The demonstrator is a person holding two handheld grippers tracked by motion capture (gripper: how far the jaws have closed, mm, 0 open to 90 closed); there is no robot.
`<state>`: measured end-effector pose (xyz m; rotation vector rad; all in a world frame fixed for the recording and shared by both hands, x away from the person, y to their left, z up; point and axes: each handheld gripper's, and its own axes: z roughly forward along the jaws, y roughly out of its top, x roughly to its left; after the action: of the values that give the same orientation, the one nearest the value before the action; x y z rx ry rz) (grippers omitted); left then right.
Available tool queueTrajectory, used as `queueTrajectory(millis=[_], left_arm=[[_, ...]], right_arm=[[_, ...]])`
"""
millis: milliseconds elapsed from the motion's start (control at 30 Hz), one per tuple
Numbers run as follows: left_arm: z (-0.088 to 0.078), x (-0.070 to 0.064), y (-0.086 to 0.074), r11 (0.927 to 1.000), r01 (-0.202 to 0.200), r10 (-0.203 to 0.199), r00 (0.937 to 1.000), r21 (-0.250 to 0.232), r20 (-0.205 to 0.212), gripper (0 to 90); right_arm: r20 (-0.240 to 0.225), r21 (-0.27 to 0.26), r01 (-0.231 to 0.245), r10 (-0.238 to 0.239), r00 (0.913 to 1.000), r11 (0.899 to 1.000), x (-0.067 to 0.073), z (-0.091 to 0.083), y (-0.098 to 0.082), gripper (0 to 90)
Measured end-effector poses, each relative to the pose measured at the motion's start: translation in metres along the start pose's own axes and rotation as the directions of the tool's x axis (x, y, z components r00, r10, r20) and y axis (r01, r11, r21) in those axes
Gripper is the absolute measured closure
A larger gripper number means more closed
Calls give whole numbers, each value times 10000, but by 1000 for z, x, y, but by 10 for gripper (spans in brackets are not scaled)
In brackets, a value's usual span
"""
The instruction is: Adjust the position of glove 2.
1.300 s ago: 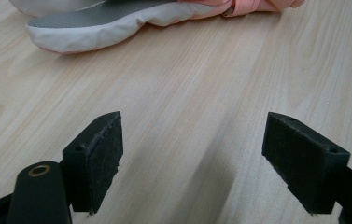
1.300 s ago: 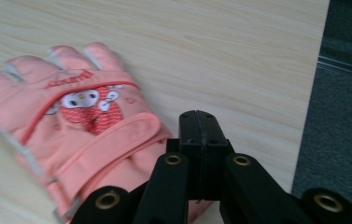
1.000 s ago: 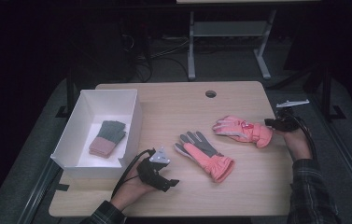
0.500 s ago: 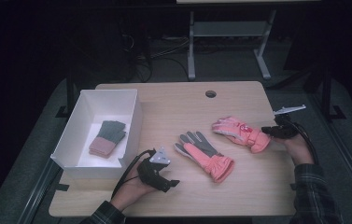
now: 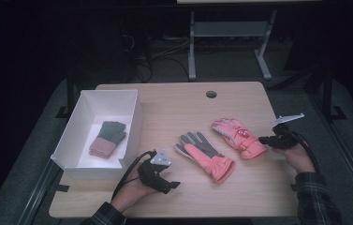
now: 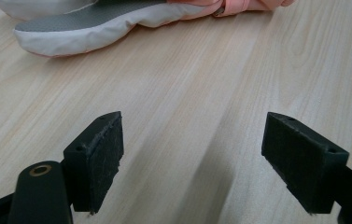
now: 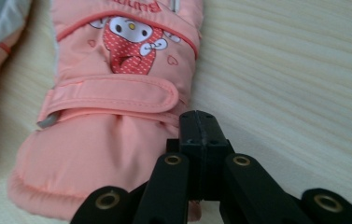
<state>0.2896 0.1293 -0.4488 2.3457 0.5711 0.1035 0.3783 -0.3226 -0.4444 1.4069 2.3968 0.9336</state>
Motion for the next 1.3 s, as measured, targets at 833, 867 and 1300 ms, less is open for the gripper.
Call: queueTrajectory(millis=[833,867,1300], left_arm=[[2,1,-1,9999,59,-60,10000,116,36,199],[2,1,-1,9999,66,-66,10000,118,32,199],[3,1,-1,9998,54,-54,10000,176,10,199]], right_arm=[[-700,121,617,-607,9957,9980,42,38,42,572],[-735,183,596,-581,9956,9981,41,40,42,584],[-597,-63,600,-603,9964,9982,41,43,36,870]])
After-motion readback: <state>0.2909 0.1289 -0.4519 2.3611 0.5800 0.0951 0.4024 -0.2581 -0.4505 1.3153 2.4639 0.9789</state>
